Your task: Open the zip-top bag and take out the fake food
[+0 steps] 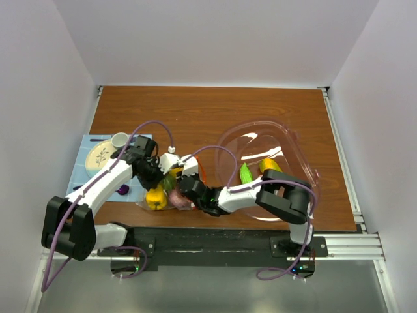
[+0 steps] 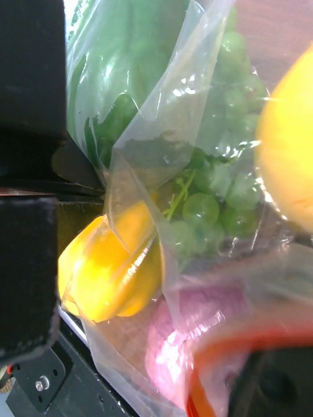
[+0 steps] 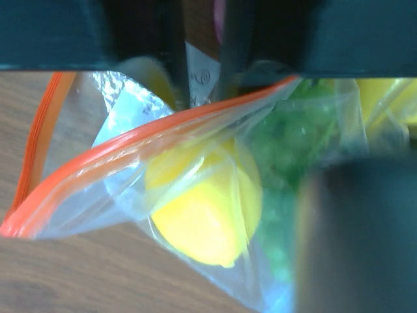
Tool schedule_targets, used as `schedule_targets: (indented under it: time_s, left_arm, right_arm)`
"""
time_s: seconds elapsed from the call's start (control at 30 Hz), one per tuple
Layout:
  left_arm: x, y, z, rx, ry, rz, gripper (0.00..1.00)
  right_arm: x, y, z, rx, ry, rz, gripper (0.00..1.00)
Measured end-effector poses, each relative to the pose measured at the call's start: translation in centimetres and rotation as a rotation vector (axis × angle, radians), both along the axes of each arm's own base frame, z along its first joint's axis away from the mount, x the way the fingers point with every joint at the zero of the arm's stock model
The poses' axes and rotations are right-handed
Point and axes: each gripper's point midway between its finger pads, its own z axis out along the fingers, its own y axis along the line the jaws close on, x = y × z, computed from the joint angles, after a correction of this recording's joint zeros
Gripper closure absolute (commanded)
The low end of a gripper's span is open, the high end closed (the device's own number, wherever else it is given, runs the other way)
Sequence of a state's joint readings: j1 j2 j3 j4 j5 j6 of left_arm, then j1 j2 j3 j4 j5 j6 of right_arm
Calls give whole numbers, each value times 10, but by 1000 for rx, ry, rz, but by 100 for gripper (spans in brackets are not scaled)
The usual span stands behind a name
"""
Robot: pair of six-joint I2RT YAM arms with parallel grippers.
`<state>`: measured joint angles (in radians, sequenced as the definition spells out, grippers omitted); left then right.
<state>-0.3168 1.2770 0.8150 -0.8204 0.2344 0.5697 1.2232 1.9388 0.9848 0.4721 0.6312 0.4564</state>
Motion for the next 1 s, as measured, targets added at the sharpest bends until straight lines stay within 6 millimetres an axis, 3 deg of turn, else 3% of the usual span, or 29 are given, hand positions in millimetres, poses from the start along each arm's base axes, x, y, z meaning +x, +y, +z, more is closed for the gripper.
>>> schedule_targets:
  time_s: [0.23, 0.47, 0.67, 0.7, 0.83, 1.0]
  left_arm:
    - [1, -1, 0, 2, -6, -2, 100]
    - [2, -1, 0, -1, -9, 6, 100]
    - [3, -2, -1, -2, -10, 6, 100]
    - [3, -2, -1, -2, -10, 7, 100]
    - [3, -2, -1, -2, -10, 6, 100]
    - [4, -2, -2, 0, -3, 9, 100]
  right_arm:
    - [-33, -30, 3, -31, 39, 70, 81]
    - [-56, -52, 42, 28, 21, 104, 81]
    - [-59, -54, 21, -22, 51, 112, 76]
    - [-61, -54, 14, -39, 63, 121, 75]
    - [-66, -51, -7, -82, 98, 150, 51]
    - [-76, -33, -10, -58, 130, 234, 36]
